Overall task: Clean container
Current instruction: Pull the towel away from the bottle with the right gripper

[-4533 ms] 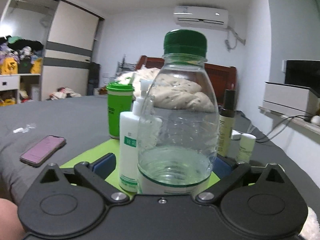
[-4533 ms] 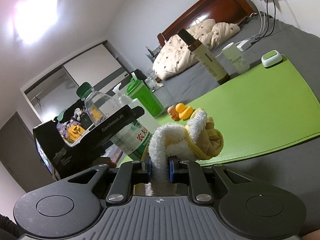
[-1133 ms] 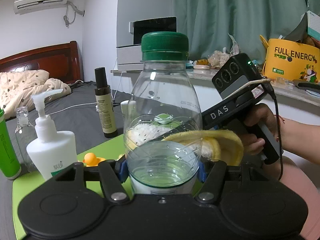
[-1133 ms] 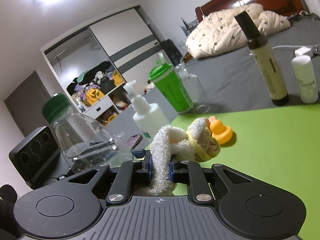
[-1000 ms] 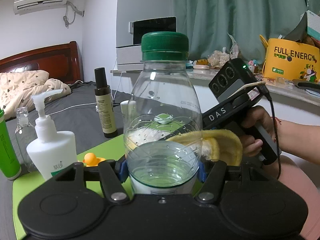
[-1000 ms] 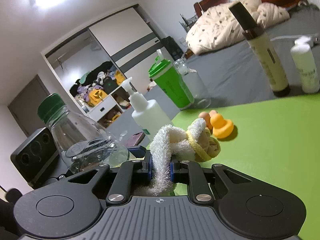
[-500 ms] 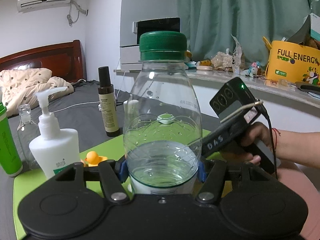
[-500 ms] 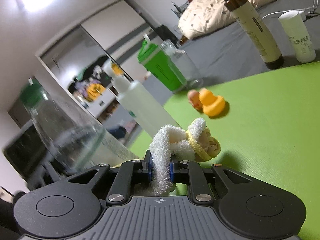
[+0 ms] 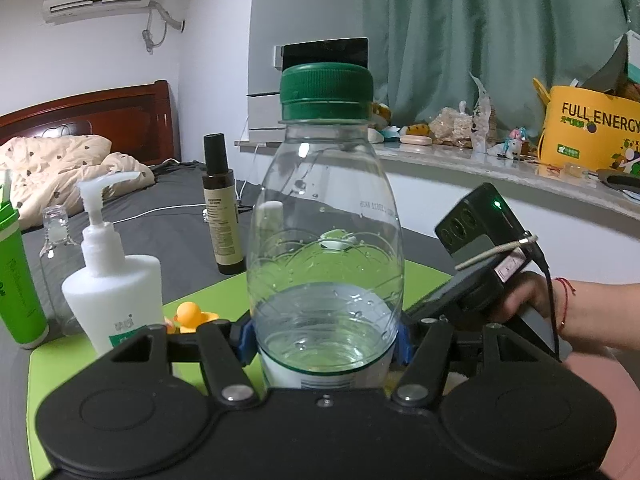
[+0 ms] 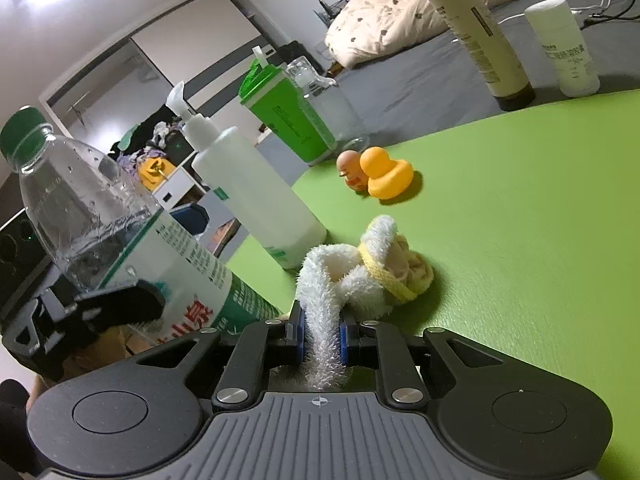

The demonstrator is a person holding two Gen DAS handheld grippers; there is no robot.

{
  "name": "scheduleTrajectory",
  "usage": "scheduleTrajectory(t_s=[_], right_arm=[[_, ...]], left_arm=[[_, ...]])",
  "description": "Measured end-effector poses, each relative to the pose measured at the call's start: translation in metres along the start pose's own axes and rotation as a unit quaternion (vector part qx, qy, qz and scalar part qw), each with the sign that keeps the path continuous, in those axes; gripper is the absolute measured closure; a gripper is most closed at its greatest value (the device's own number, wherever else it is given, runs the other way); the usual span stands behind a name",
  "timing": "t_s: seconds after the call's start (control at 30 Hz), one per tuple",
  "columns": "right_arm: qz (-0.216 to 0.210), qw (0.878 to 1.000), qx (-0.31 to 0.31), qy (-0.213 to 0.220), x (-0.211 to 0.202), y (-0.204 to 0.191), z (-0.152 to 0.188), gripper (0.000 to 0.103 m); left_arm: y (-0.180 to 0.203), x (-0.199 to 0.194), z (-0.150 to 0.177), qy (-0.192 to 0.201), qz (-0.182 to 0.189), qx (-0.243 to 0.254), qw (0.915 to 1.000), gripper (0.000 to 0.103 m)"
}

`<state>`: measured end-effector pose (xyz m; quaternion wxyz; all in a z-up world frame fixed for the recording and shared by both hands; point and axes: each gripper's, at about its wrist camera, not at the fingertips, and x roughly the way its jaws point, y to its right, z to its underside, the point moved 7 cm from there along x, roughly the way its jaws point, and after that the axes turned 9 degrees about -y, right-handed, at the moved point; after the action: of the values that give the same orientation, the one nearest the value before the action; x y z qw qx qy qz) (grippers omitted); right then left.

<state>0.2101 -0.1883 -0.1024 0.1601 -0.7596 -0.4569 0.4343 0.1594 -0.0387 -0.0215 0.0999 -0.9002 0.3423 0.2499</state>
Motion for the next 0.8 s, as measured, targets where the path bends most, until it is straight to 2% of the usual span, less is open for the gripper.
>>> scheduleTrajectory(t_s=[0.27,0.43,0.6,0.8], right_arm=[[0.020,1.000,0.011,0.004,-0.001,-0.001,0.021,0.087],[0.020,0.999,0.019,0.017,-0.018,-0.013,0.047,0.087],[0.009,0.998,0.032,0.047,-0.037,-0.030,0.070,0.087],[-0.019,0.992,0.054,0.109,-0.071,-0.052,0.088,0.087]], left_arm=[[-0.001,-0.003,0.002,0.008,-0.021,-0.023,0.9995,0.043],[0.002,-0.005,0.002,0.016,-0.039,-0.031,0.9986,0.044],[0.004,-0.009,0.001,0.017,-0.054,-0.037,0.9977,0.044],[0.012,-0.019,-0.006,0.027,-0.055,-0.038,0.9974,0.044]])
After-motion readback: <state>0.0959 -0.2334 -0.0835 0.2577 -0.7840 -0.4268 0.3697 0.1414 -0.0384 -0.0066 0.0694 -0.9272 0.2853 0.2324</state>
